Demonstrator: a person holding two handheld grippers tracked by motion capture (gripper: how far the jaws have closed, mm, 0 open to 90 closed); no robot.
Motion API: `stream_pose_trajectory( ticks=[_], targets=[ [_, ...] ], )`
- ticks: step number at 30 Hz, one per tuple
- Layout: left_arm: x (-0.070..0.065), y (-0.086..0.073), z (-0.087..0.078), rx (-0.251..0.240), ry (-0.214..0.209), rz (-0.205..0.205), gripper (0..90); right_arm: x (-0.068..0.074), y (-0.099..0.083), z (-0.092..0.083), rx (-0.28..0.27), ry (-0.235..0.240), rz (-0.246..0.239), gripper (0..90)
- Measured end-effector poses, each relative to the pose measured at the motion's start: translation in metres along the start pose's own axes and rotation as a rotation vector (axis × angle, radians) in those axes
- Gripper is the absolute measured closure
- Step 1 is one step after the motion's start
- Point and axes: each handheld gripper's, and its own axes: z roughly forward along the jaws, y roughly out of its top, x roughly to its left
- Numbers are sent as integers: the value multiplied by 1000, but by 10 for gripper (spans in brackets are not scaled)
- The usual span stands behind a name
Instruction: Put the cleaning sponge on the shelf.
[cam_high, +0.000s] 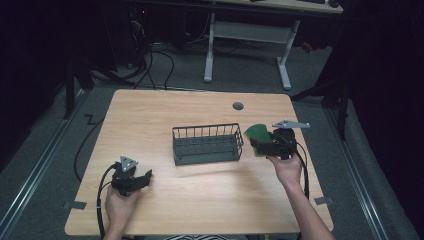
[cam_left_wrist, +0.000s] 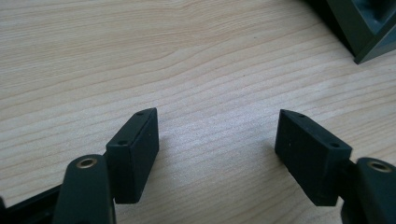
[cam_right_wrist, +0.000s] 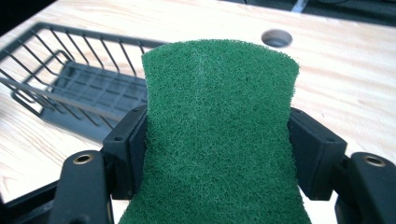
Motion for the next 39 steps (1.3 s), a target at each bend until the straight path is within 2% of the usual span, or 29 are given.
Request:
stream_pose_trajectory(
  ticks=[4, 8, 12, 18, 27, 32, 39],
  targets=[
    [0, 0, 0, -1, 0, -1, 308, 6, 12, 9, 6, 7, -27, 311],
    [0, 0, 0, -2, -4, -1, 311, 13, 23, 25, 14, 38, -26, 311],
    [0, 0, 0, -3, -4, 3, 316, 22, 30, 41, 35, 43, -53, 311],
    [-1, 0, 0, -1, -22, 21, 314, 31, 42, 52, 40, 57, -65, 309],
    [-2, 1, 1, -1, -28, 24, 309, 43, 54, 73, 57, 44, -86, 309],
    [-2, 1, 1, 0, -29, 25, 305, 49, 55, 82, 76, 40, -86, 309],
    [-2, 1, 1, 0, -29, 25, 305, 58, 56, 91, 100, 8, -99, 308]
  ],
)
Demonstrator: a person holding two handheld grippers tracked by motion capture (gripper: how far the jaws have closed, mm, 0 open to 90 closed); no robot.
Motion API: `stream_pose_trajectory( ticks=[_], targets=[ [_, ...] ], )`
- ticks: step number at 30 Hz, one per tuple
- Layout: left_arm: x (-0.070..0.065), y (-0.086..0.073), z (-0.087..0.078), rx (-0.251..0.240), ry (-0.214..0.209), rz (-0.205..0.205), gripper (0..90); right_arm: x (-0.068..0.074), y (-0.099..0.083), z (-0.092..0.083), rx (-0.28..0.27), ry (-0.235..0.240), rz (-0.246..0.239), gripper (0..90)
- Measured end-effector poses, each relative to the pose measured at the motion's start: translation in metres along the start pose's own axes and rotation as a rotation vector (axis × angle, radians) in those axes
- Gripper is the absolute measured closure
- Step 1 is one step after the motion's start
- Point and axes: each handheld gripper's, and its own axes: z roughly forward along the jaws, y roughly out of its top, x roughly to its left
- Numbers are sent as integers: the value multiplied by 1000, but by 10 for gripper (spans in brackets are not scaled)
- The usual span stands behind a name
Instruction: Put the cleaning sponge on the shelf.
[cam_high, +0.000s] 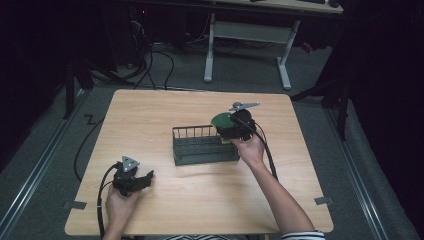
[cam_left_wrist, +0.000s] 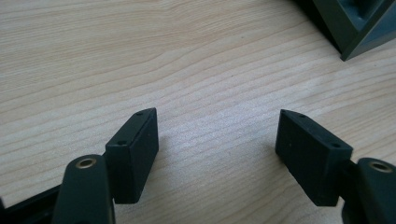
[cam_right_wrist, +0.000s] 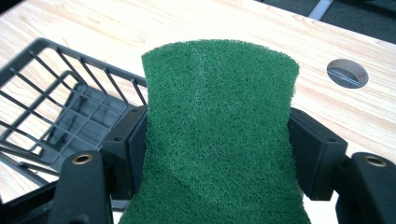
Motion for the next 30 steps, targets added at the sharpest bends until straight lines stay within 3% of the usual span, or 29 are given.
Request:
stream_pose_trajectory(
  ticks=[8, 19, 24, 30],
  targets=[
    [0, 0, 0, 1, 0, 1, 305, 6, -2, 9, 35, -45, -22, 305],
    [0, 0, 0, 1, 0, 1, 304, 8, -3, 8, 43, -57, -43, 301],
    [0, 0, 0, 1, 0, 1, 304, 16, -2, 8, 38, -66, -71, 301],
    [0, 0, 0, 0, 0, 0, 304, 17, -4, 14, 49, -65, -61, 300]
  ],
)
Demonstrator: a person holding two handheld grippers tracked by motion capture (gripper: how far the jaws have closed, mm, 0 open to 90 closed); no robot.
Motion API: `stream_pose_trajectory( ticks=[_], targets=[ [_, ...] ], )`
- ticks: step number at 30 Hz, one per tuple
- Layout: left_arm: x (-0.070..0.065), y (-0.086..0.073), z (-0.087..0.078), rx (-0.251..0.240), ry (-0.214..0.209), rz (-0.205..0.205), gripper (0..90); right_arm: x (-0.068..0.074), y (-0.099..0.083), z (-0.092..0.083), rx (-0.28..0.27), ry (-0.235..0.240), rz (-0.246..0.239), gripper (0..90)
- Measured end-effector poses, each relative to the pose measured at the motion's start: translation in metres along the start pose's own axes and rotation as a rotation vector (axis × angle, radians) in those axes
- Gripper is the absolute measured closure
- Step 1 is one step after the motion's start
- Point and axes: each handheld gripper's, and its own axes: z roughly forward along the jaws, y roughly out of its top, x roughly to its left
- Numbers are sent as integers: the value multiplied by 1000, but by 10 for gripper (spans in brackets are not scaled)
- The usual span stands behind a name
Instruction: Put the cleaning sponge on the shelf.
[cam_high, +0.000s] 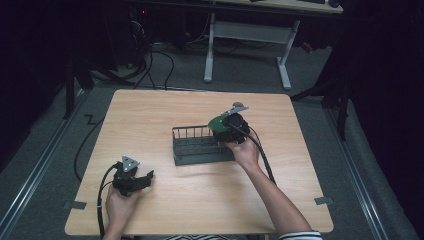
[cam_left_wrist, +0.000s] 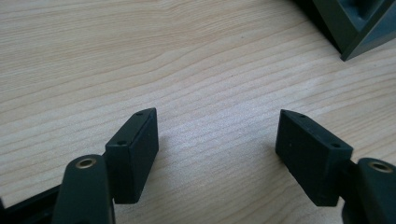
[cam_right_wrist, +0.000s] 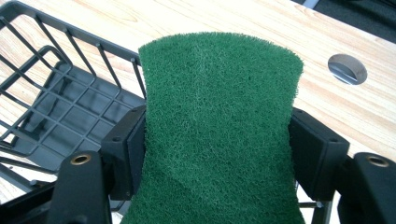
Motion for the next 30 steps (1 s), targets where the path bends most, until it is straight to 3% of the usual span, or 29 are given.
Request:
stream_pose_trajectory(
  ticks=[11, 20, 30],
  targets=[
    [0, 0, 0, 0, 0, 1, 304, 2, -3, -1, 7, -10, -14, 300],
    [0, 0, 0, 0, 0, 0, 304, 3, -5, -4, -36, -28, -22, 305],
    [0, 0, 0, 0, 1, 0, 304, -2, -6, 2, -10, 12, 9, 302]
  ],
)
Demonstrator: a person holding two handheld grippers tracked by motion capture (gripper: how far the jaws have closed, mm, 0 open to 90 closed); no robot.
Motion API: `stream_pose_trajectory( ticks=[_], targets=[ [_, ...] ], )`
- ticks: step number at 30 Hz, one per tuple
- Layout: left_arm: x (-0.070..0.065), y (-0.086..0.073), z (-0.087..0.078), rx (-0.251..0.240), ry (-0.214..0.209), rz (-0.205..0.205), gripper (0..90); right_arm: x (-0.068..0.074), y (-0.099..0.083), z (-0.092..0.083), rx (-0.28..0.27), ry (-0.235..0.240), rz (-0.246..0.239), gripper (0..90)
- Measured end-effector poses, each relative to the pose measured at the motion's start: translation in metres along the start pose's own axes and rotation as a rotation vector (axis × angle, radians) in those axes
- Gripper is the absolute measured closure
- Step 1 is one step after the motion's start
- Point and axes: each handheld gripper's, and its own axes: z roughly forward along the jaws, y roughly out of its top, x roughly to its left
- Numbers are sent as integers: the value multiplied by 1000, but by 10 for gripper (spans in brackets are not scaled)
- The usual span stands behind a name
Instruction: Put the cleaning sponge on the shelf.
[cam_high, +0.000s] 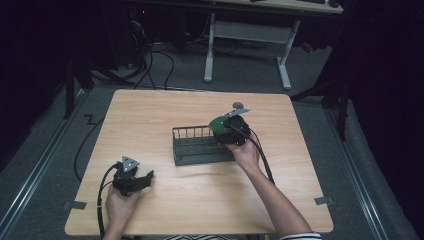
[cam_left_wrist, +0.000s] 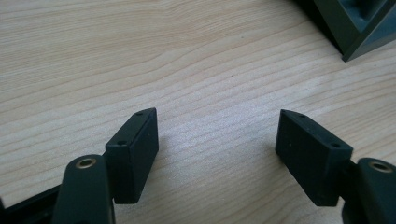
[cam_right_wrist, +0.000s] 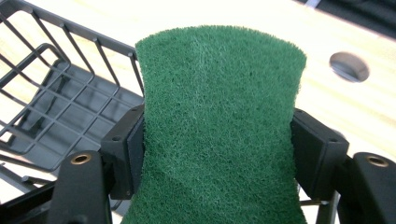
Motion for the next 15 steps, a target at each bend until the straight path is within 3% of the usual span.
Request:
stream_pose_trajectory(
  ticks=[3, 10, 13, 15],
  targets=[
    [0, 0, 0, 0, 0, 0, 304, -3, 1, 1, 20, 26, 26, 302],
    [0, 0, 0, 0, 0, 0, 304, 0, 3, 3, 27, -11, -3, 309],
    [0, 0, 0, 0, 0, 0, 304, 5, 2, -2, -19, -44, -60, 311],
    [0, 0, 0, 0, 0, 0, 304, 6, 1, -5, -64, -63, -59, 311]
  ],
)
